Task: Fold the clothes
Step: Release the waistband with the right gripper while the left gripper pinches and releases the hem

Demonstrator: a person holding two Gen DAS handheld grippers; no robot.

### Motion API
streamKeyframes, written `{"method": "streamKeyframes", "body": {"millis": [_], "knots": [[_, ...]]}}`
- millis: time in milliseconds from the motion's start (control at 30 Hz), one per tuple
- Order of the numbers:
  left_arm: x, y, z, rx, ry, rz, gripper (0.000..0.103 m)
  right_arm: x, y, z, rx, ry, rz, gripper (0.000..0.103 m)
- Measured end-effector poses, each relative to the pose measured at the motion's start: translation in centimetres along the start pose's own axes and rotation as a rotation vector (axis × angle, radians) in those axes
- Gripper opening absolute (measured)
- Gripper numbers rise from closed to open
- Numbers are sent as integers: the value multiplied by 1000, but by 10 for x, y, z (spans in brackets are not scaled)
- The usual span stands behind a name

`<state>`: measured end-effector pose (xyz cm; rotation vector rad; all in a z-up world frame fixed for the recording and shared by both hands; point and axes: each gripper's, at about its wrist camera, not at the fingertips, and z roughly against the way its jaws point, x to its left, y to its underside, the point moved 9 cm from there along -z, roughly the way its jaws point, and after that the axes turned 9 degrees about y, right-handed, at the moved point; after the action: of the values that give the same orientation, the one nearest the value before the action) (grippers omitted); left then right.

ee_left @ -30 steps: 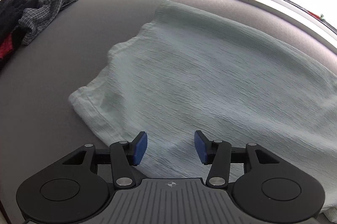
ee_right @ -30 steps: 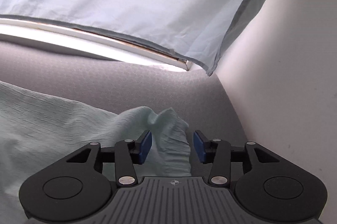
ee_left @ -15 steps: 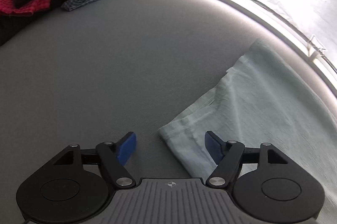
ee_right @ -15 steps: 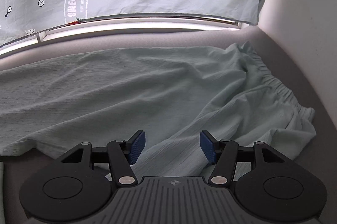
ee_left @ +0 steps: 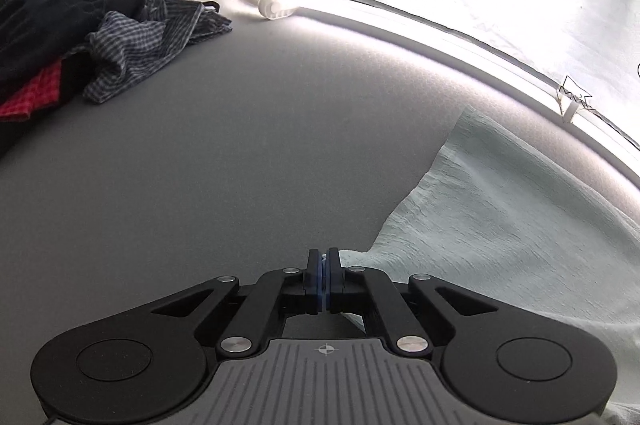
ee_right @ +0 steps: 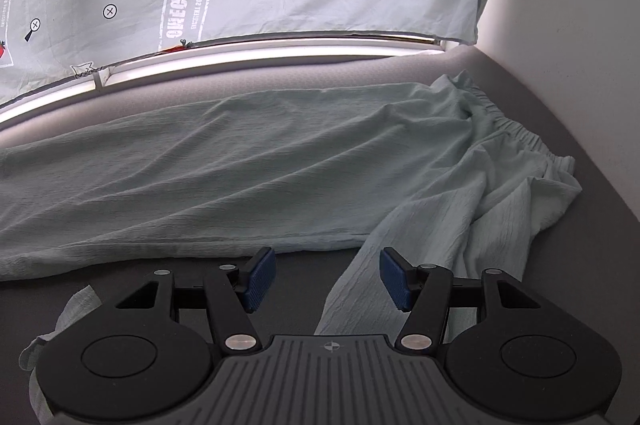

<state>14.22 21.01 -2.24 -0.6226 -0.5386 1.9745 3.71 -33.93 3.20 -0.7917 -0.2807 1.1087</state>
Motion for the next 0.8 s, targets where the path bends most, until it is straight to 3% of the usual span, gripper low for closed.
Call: {"method": "streamKeyframes", "body": {"millis": [67,200,233,300,400,533,600,800], "knots": [[0,5,-3,42,11,-4,6,-9,2,3,9,20,-19,62],[8,25,5,95,-48,-23,13,-38,7,3,33,74,-43,62],[12,32,10,103,-41,-4,24,-47,7,3,35,91,-49,62],[21,47,22,118,-8,60,35,-72,8,-1,45,124,-84,63],[17,74,44,158,65,115,43,-112,9,-15,77,147,-144,69],[-32,113,68,210,219,108,62,-162,4,-36,84,169,-188,69],[-64,129,73,228,278,76,66,-186,2,-48,103,157,-254,69],[-147,152,85,224,382,48,77,-232,-2,-85,174,120,-366,69]]}}
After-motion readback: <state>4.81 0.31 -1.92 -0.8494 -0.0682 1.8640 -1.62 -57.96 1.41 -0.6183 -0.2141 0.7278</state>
